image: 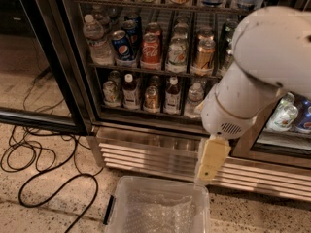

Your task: Pick 7up can from bottom shelf of fridge

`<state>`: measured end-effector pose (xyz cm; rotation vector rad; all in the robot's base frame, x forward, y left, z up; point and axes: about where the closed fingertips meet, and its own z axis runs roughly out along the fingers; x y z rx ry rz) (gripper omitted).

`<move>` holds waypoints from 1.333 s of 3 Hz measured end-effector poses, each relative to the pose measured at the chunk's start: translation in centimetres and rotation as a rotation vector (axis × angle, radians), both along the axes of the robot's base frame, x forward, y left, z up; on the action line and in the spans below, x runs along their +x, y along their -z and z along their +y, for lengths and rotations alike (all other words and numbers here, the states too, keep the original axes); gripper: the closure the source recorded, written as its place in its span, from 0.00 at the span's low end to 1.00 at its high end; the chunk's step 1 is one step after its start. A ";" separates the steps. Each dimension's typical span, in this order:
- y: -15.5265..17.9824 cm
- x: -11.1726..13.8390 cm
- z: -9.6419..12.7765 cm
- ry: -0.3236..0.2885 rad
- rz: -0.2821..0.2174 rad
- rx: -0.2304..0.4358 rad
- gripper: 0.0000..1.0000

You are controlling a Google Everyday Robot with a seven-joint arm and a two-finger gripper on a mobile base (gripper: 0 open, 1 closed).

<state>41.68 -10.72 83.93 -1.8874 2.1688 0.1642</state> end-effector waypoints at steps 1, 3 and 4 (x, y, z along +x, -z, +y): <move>2.9 -1.0 4.0 -0.071 0.062 0.024 0.00; 8.7 -2.0 8.4 -0.052 0.134 0.053 0.00; 13.5 -1.0 12.3 0.001 0.141 0.114 0.00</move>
Offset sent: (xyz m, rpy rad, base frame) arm -0.0085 0.0345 -0.0254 0.0217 0.0539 0.0605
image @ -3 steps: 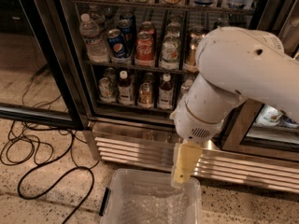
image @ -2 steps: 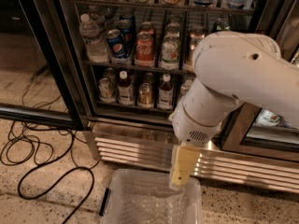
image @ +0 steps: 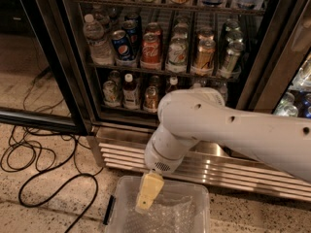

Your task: Pick 7up can from bottom shelf of fridge

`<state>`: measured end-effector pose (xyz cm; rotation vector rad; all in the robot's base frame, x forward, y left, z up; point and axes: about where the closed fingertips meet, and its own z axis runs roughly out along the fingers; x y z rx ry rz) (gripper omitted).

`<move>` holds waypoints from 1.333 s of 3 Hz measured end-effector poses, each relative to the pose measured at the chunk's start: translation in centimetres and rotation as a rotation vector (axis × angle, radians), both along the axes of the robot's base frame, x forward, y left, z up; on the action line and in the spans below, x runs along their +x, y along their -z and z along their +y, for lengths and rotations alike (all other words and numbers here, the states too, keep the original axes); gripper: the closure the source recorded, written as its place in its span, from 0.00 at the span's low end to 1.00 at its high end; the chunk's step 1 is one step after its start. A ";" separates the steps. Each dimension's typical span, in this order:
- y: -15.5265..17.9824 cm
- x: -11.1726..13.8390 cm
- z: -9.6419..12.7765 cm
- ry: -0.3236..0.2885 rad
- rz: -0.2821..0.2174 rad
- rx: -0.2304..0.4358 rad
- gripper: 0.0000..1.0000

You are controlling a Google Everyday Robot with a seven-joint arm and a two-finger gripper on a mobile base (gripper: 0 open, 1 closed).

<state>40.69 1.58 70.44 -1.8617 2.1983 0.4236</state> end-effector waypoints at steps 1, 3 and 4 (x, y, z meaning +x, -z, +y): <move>4.1 2.5 2.9 0.046 0.007 0.038 0.00; 5.7 2.8 4.3 0.053 0.016 0.060 0.00; 9.8 2.5 6.5 0.072 0.060 0.073 0.00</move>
Offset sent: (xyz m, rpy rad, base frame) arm 0.0247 0.0295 -0.0409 0.0382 0.0067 -0.0462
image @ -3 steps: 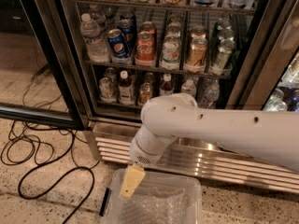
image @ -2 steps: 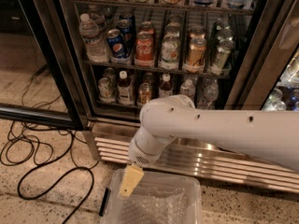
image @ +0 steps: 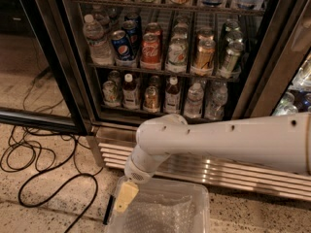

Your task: Pick 7up can from bottom shelf of fridge

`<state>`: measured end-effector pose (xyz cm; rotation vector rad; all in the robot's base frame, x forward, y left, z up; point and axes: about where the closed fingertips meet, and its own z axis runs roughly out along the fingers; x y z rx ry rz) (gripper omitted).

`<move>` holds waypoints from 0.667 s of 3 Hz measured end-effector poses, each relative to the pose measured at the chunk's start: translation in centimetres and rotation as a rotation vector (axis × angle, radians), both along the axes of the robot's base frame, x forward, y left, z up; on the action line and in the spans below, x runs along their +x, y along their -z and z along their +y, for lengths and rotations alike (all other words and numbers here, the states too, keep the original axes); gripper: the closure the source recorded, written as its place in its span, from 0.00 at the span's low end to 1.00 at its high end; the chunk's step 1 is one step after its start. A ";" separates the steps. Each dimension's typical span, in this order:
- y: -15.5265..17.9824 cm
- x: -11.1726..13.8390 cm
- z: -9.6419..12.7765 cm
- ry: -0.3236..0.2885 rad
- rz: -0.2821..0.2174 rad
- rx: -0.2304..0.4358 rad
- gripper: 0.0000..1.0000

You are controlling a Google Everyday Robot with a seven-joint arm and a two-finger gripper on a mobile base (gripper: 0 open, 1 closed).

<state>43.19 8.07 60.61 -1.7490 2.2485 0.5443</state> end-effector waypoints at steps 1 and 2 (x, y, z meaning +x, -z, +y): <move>4.8 2.4 3.1 0.133 0.021 0.049 0.00; 7.6 5.6 4.1 0.284 -0.002 0.082 0.00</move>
Offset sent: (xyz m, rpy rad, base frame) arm 0.1083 0.0494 -0.1039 0.1586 -0.0168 -0.5879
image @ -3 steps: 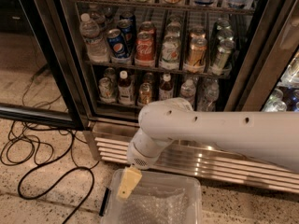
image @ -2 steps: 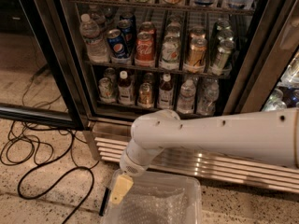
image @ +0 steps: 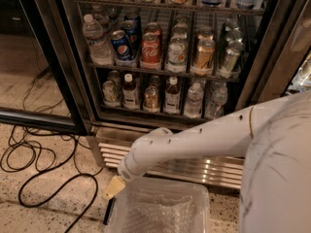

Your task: Pick 7up can from bottom shelf of fridge

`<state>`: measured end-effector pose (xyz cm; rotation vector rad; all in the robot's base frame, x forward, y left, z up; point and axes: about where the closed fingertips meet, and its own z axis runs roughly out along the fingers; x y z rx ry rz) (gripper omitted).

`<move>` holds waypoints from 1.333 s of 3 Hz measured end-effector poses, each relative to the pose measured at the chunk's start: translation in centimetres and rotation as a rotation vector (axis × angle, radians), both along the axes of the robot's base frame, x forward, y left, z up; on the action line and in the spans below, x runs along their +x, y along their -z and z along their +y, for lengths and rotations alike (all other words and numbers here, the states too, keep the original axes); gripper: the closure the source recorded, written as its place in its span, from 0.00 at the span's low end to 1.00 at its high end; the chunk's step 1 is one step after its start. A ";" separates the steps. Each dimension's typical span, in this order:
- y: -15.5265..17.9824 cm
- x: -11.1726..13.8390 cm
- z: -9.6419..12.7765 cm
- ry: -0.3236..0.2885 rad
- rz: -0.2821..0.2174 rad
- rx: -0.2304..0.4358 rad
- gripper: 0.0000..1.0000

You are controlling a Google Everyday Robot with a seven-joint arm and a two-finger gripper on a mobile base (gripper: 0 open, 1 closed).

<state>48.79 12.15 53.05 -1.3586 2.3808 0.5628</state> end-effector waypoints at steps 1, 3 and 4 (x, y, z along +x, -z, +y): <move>-0.7 1.7 1.0 0.092 -0.012 0.058 0.00; 0.8 3.1 2.7 0.116 -0.024 0.128 0.00; 3.2 6.1 3.8 0.191 -0.063 0.196 0.00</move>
Offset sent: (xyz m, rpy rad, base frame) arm 0.0173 0.0093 0.0064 0.0559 -0.0123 -0.0916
